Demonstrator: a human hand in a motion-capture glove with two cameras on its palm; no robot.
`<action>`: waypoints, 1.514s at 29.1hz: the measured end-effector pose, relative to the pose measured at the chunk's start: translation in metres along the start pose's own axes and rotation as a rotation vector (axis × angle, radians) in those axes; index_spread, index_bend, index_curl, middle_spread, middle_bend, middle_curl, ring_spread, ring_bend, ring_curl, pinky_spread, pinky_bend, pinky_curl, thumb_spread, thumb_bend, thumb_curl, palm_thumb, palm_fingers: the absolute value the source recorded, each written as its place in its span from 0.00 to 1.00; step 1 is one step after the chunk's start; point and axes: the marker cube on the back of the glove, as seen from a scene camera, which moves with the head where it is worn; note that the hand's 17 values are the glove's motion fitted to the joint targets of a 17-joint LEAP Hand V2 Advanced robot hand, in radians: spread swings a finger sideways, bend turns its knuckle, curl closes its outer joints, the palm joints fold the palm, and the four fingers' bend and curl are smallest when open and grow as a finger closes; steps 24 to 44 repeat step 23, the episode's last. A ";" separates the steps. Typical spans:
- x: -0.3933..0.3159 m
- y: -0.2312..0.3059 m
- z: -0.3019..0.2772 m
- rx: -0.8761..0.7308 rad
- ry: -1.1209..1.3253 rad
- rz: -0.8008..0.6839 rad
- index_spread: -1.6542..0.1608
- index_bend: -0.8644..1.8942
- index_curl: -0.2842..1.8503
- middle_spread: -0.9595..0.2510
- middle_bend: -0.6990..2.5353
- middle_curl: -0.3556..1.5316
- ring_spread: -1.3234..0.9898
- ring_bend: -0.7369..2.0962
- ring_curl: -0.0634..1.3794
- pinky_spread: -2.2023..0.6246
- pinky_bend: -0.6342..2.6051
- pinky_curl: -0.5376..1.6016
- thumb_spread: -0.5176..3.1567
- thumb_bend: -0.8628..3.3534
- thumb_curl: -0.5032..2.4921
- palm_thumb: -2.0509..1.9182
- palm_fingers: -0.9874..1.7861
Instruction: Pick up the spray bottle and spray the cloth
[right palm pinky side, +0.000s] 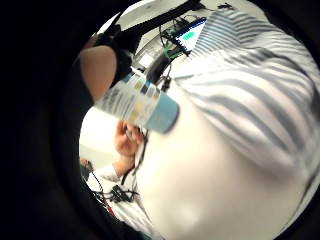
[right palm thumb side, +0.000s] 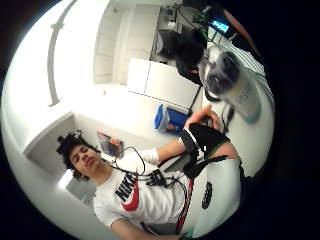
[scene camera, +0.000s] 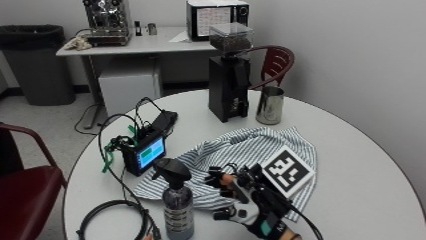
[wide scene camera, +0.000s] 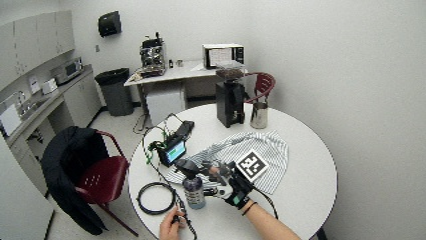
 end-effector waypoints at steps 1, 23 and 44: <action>-0.002 0.012 -0.008 0.005 0.053 0.014 0.73 0.35 0.21 0.71 0.30 0.41 0.54 0.40 0.31 0.83 0.31 0.43 0.38 0.20 0.31 0.73 0.58; 0.080 0.193 -0.113 0.209 0.932 0.415 0.73 0.37 0.26 0.70 0.32 0.41 0.54 0.35 0.28 0.84 0.25 0.41 0.40 0.20 0.30 0.73 0.64; 0.080 0.193 -0.113 0.209 0.932 0.415 0.73 0.37 0.26 0.70 0.32 0.41 0.54 0.35 0.28 0.84 0.25 0.41 0.40 0.20 0.30 0.73 0.64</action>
